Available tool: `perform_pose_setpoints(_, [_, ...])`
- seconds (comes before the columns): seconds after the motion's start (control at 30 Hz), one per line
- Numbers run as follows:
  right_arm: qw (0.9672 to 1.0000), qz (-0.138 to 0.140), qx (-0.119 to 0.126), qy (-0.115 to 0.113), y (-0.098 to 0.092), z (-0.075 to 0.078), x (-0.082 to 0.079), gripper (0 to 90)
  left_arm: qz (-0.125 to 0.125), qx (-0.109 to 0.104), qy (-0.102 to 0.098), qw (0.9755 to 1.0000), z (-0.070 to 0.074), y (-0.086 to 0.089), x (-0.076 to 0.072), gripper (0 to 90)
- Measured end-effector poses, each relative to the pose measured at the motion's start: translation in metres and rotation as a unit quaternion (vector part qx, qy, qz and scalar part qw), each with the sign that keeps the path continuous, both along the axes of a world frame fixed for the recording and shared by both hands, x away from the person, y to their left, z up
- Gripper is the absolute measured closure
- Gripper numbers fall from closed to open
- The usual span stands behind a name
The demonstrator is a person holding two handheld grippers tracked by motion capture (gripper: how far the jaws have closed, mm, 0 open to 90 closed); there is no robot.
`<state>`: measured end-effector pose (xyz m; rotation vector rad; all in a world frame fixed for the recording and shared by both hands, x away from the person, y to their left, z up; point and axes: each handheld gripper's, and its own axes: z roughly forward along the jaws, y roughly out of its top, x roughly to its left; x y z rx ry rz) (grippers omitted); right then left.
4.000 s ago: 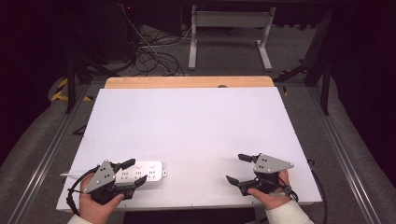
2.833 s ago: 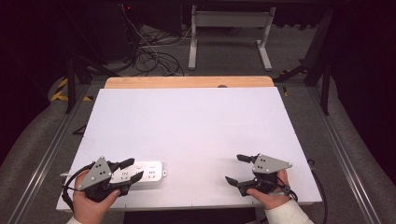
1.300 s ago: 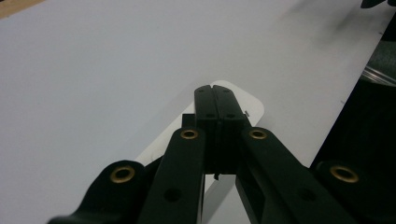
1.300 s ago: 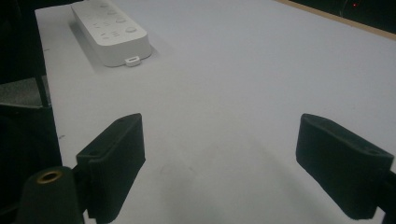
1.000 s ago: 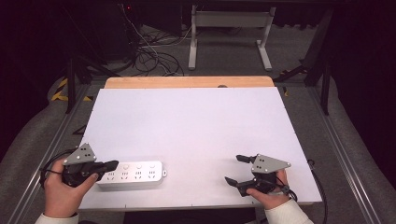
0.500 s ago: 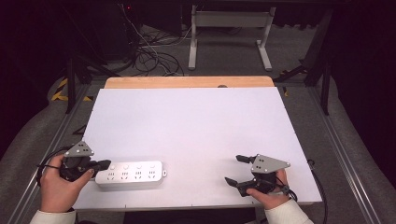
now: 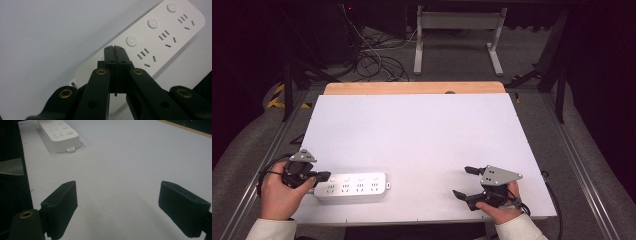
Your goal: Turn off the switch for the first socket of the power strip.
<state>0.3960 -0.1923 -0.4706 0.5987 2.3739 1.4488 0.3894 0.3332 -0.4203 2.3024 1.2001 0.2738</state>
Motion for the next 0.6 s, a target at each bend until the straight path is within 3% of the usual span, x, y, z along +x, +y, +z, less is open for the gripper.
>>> perform_pose_setpoints(0.3, [1.0000,0.001,-0.001,0.001,0.000,0.000,0.000,15.8,0.003,0.002,0.029,0.9996,-0.011,0.000,0.015,90.0])
perform_pose_setpoints(0.6, [1.0000,0.001,-0.002,0.001,0.000,-0.001,0.001,15.9,-0.001,0.008,0.041,0.9991,-0.014,-0.004,0.018,90.0])
